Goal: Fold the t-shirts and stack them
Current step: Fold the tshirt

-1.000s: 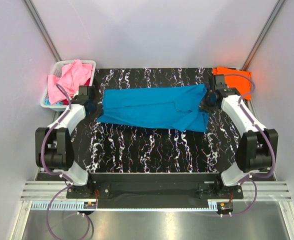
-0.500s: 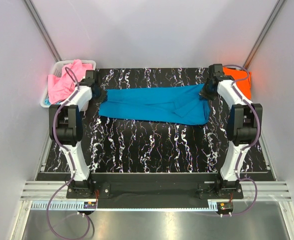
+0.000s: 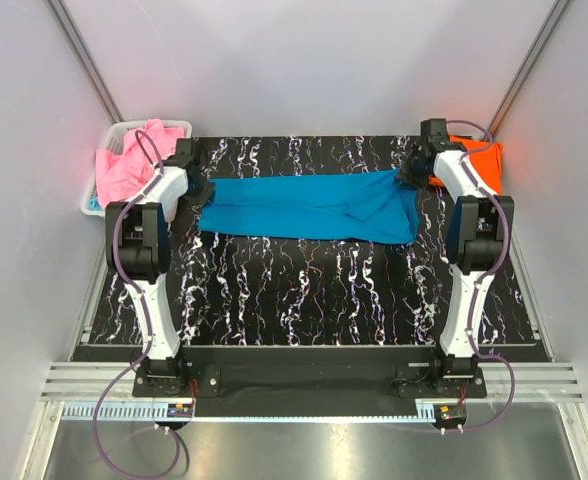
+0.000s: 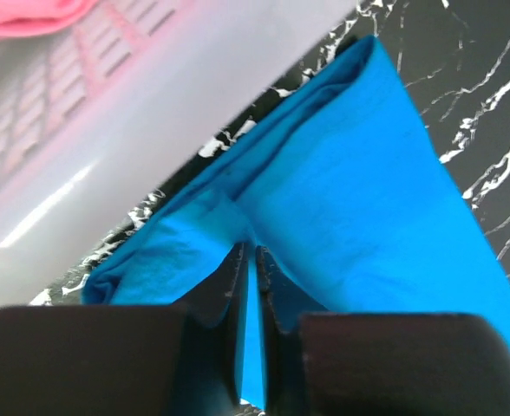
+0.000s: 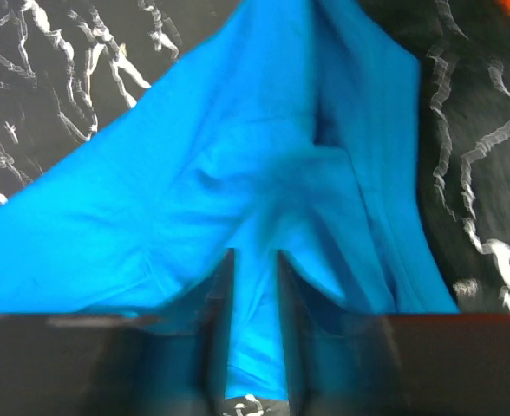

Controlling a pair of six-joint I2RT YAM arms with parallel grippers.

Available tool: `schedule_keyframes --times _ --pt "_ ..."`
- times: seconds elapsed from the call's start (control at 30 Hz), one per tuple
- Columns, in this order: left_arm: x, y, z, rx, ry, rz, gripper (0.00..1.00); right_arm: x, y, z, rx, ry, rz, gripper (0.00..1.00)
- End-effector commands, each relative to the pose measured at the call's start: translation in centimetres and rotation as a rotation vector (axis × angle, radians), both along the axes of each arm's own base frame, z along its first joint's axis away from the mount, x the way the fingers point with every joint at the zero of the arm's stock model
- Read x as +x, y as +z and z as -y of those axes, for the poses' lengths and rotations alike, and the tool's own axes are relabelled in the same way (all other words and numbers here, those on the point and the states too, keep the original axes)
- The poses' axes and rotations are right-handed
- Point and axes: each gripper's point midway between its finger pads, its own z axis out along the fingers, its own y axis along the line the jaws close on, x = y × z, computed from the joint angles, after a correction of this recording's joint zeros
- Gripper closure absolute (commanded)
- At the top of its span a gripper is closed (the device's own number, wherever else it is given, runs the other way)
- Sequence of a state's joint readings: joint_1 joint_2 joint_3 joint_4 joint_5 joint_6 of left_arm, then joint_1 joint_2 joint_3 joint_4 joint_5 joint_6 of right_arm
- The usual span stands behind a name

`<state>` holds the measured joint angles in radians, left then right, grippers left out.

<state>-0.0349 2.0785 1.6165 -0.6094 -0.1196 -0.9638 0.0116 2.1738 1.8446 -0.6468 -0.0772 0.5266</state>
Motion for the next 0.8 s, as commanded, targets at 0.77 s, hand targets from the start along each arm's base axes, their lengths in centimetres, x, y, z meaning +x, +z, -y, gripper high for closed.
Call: schedule_keyframes --times 0.77 --pt "-3.5 3.6 5.7 -0.148 -0.274 0.210 0.63 -5.5 -0.9 -8.0 0.307 0.275 0.026 0.60"
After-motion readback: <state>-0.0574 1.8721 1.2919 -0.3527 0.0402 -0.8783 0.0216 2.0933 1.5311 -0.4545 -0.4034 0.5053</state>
